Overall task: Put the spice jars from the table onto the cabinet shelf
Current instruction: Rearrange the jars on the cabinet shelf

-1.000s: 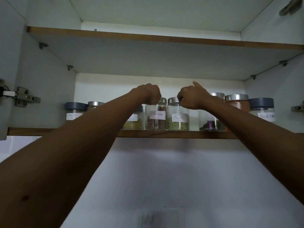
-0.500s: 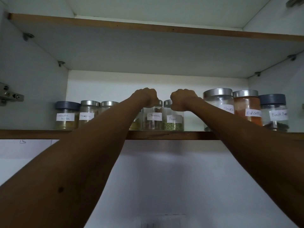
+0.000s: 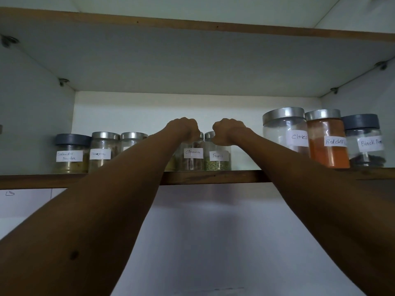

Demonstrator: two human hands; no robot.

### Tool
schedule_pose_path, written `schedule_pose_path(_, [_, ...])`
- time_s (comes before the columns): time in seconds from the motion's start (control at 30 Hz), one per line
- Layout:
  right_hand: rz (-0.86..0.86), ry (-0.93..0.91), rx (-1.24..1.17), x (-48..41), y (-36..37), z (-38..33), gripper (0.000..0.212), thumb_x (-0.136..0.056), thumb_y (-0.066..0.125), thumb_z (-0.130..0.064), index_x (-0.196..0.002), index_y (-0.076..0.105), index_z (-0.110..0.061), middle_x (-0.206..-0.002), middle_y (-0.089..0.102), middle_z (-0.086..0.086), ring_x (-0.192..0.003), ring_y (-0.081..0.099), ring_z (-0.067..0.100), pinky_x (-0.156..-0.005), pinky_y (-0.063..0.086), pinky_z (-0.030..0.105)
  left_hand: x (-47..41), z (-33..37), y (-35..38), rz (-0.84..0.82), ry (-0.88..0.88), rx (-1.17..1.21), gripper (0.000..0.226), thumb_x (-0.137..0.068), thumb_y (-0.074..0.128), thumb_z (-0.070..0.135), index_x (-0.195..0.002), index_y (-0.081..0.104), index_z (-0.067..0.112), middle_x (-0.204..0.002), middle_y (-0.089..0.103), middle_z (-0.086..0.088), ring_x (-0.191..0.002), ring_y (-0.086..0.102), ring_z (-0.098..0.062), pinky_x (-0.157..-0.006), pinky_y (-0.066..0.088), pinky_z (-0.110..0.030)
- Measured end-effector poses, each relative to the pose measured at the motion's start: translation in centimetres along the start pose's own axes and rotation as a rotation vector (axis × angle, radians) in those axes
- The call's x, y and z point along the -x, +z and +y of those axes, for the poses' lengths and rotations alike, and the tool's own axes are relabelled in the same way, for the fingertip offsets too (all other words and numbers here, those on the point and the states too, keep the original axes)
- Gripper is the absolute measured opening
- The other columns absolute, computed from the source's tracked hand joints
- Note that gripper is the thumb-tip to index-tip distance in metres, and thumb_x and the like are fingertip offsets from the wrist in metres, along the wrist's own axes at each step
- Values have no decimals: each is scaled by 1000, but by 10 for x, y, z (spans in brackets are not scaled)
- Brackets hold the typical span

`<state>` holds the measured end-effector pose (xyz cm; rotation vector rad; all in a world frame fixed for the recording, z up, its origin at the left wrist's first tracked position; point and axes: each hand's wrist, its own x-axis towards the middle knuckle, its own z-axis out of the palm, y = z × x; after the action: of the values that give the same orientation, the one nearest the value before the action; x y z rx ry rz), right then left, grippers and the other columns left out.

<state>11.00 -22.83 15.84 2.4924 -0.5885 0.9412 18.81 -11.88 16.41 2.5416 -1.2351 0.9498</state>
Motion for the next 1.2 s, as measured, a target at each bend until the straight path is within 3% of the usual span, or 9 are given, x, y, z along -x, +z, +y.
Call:
schedule_pose_path(0.17, [-6, 6, -19, -6, 9, 3, 36, -93, 47, -35, -109, 57, -5, -111, 60, 13, -98, 57, 27, -77, 41, 33, -5, 1, 9, 33, -8, -80, 27, -97, 45, 27, -106, 58, 4, -107, 62, -11, -89, 55, -24, -84, 45, -34])
schedule_pose_path(0.4, [-64, 10, -66, -12, 13, 6, 41, -95, 44, -39, -112, 54, -4, -116, 58, 15, -104, 55, 30, -78, 41, 34, -5, 2, 16, 58, 4, -143, 30, -98, 41, 26, -110, 56, 3, -110, 62, -13, -100, 58, -28, -89, 44, -37])
schedule_pose_path(0.57, [-50, 29, -94, -6, 20, 6, 28, -91, 45, -17, -115, 50, -4, -118, 56, 15, -107, 54, 30, -81, 41, 36, -2, 3, 22, 82, -4, -207, 30, -98, 38, 24, -118, 51, 5, -118, 59, -13, -109, 55, -29, -95, 37, -39])
schedule_pose_path(0.67, [-11, 45, -54, -1, 26, 4, 39, -90, 45, -14, -127, 44, -5, -132, 49, 12, -119, 48, 30, -100, 35, 41, 0, 2, 27, 94, -7, -159, 31, -98, 39, 20, -123, 49, 5, -125, 57, -15, -112, 55, -30, -95, 39, -40])
schedule_pose_path(0.73, [77, 29, -25, 2, 25, 3, 51, -89, 49, -15, -136, 35, -3, -141, 40, 13, -125, 43, 30, -108, 29, 43, 2, -1, 29, 44, -27, -92, 49, -99, 39, 23, -143, 27, 7, -148, 34, -20, -133, 39, -32, -110, 28, -45])
schedule_pose_path(0.8, [265, 4, -23, 6, 18, 0, 42, -86, 55, -16, -125, 46, -2, -126, 52, 15, -112, 51, 30, -93, 40, 39, 8, -3, 26, 43, -37, -134, 65, -99, 41, 31, -150, 6, 12, -157, 6, -19, -144, 15, -31, -117, 9, -49])
schedule_pose_path(0.93, [595, -101, -14, 26, -8, -12, 19, -80, 61, -10, -96, 63, -1, -92, 63, 14, -80, 57, 26, -64, 35, 31, 21, -1, -5, 298, 48, -331, 38, -96, 46, 29, -132, 53, 18, -140, 50, -8, -135, 37, -24, -115, 15, -46])
schedule_pose_path(1.07, [752, -207, 58, 52, -36, 5, 11, -79, 56, -10, -85, 64, -4, -78, 62, 11, -70, 46, 22, -73, 36, 35, 36, 18, -44, 489, 142, -404, 29, -93, 41, 19, -104, 69, 16, -105, 71, -5, -97, 64, -21, -98, 42, -39])
schedule_pose_path(1.2, [778, -72, 26, 79, -56, 56, 15, -82, 49, -13, -90, 60, -6, -83, 58, 9, -74, 40, 18, -79, 37, 36, 44, 57, -63, 505, 312, -330, 32, -94, 38, 18, -105, 68, 16, -107, 71, -6, -96, 65, -23, -94, 44, -38])
